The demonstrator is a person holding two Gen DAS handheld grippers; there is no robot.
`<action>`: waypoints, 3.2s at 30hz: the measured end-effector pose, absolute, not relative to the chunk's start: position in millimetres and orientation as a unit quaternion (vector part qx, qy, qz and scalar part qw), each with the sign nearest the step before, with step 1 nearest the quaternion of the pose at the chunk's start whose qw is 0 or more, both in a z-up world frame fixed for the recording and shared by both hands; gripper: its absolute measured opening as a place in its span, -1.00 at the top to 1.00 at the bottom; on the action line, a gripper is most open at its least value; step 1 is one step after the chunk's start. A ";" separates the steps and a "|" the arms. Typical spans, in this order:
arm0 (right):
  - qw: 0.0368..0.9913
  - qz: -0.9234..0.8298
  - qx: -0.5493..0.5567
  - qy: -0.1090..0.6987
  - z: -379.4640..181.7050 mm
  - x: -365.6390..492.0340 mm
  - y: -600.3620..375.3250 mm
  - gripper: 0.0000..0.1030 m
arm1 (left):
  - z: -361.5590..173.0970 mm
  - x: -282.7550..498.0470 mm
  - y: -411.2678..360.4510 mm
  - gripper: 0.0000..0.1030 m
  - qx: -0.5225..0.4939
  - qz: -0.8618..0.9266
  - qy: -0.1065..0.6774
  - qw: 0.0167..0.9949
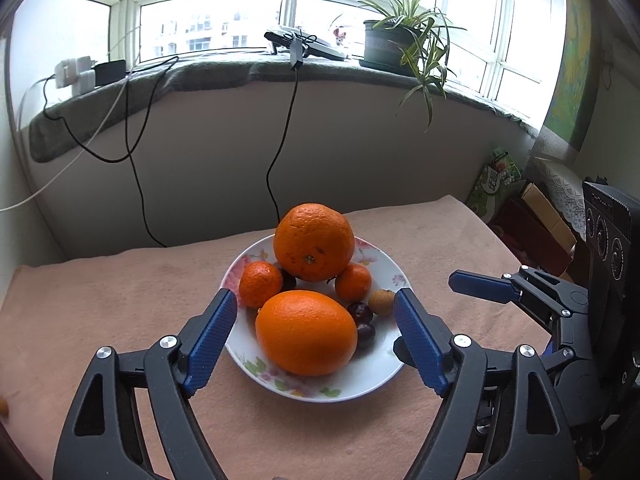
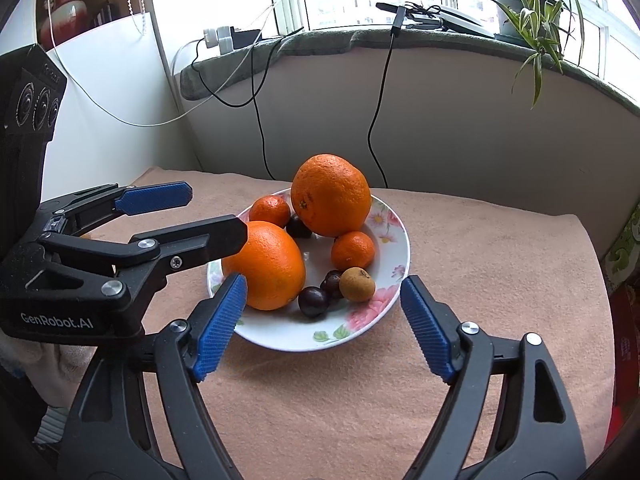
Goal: Organize fruits
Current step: 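Open the left tool to drop the kiwi while the right tool releases the plum, then move the left tool to the small brown fruit while the right tool approaches the kumquat, then grasp the small brown fruit with the left tool while the right tool grasps the kumquat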
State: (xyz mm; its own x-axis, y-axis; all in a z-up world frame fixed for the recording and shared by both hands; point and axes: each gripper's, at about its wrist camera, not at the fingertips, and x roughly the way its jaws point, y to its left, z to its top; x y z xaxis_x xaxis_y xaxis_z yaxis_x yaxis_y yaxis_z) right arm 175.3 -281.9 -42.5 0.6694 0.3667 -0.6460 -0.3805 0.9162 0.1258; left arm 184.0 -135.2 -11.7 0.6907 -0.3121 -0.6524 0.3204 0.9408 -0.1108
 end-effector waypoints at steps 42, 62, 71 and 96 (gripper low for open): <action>0.874 0.344 -0.042 0.339 -33.2 161.4 -125.2 -0.71 | -28.7 118.5 89.7 -0.57 -0.077 0.050 0.345 0.934; 0.818 0.407 -0.093 0.396 -83.3 190.2 -28.3 -0.13 | -94.4 107.7 204.3 0.24 -0.108 0.185 0.400 0.891; 0.806 0.415 -0.097 0.411 -97.8 198.7 -14.5 0.02 | -101.0 118.1 210.5 0.33 -0.081 0.209 0.409 0.884; 0.808 0.405 -0.117 0.412 -108.8 197.9 2.0 0.52 | -89.4 109.4 204.6 0.60 -0.076 0.201 0.384 0.898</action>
